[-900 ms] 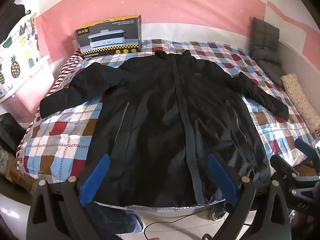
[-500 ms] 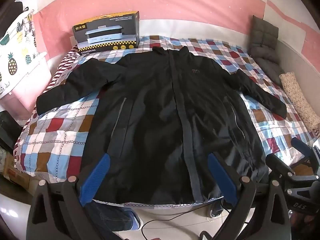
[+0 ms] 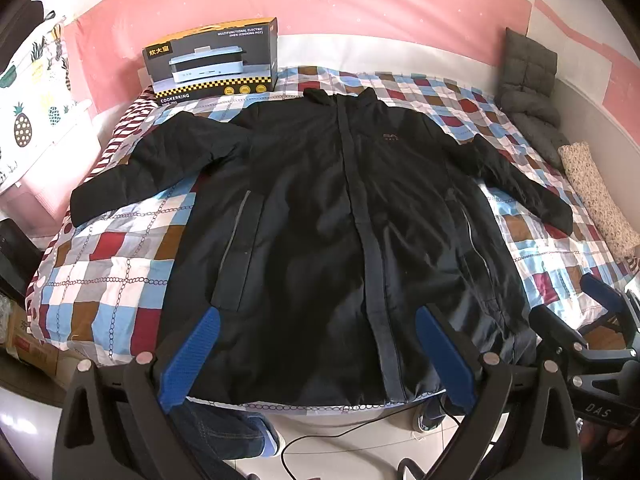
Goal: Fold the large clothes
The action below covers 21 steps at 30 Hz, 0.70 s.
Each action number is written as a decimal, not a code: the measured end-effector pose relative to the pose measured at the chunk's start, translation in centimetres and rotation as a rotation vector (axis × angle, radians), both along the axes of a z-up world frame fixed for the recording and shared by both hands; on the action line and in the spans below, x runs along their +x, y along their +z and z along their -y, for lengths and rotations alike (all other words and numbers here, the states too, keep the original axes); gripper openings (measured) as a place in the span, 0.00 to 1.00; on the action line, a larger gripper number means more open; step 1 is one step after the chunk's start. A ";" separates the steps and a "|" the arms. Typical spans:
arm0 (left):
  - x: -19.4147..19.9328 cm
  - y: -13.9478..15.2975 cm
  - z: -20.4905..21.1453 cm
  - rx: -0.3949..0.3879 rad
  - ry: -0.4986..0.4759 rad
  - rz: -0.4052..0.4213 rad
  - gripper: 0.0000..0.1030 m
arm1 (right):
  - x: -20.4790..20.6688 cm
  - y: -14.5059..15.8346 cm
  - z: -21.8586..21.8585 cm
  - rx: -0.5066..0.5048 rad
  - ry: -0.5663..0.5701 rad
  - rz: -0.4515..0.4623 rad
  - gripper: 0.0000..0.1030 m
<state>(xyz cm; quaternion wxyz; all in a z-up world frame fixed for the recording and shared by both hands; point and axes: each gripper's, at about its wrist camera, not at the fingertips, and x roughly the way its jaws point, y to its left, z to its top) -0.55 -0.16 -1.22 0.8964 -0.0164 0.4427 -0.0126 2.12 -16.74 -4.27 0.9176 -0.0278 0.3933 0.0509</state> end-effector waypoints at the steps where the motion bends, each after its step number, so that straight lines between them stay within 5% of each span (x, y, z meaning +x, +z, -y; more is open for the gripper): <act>1: 0.3 0.1 0.1 0.002 0.000 -0.002 0.97 | 0.0 0.0 0.0 0.000 0.000 0.001 1.00; 21: 0.4 -0.1 0.1 -0.002 0.000 -0.012 0.97 | 0.2 -0.2 -0.2 -0.001 0.000 -0.010 1.00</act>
